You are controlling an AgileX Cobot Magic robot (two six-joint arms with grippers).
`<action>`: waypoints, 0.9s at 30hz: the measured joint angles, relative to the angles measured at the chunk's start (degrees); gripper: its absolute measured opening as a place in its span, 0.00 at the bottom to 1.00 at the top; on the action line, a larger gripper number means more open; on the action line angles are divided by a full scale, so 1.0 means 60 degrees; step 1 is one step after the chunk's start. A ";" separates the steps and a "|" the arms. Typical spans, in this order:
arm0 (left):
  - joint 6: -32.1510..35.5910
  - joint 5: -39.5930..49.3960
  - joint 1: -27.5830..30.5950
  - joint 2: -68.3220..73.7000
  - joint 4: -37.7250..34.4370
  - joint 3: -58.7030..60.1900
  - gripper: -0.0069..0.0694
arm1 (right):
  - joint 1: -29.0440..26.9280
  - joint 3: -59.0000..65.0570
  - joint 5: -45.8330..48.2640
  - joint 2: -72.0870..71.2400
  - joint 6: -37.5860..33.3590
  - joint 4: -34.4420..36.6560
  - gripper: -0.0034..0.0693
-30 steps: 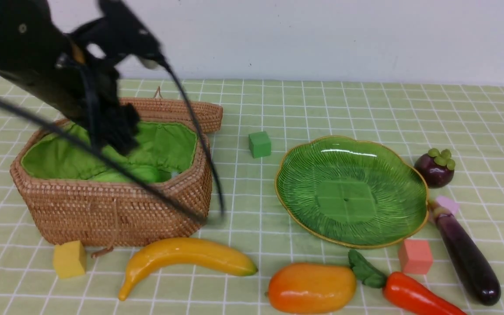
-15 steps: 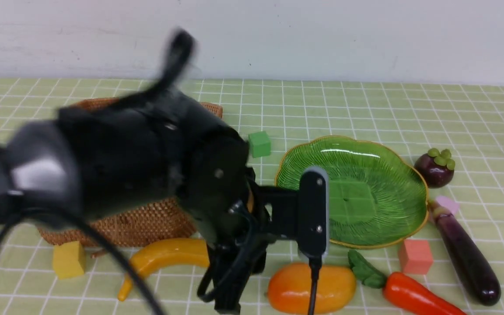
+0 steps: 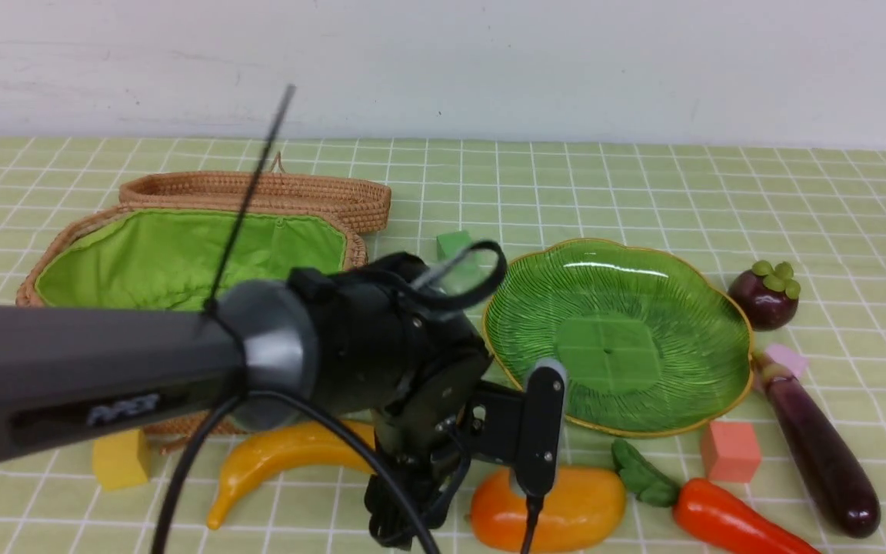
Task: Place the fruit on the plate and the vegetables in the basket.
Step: Use the left arm to grab a banana and put it into the right plate
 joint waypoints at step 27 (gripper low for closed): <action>0.0234 0.0288 0.0667 0.0721 -0.0231 -0.0154 0.49 | 0.0000 0.0000 0.0027 0.0000 -0.0035 0.0072 0.21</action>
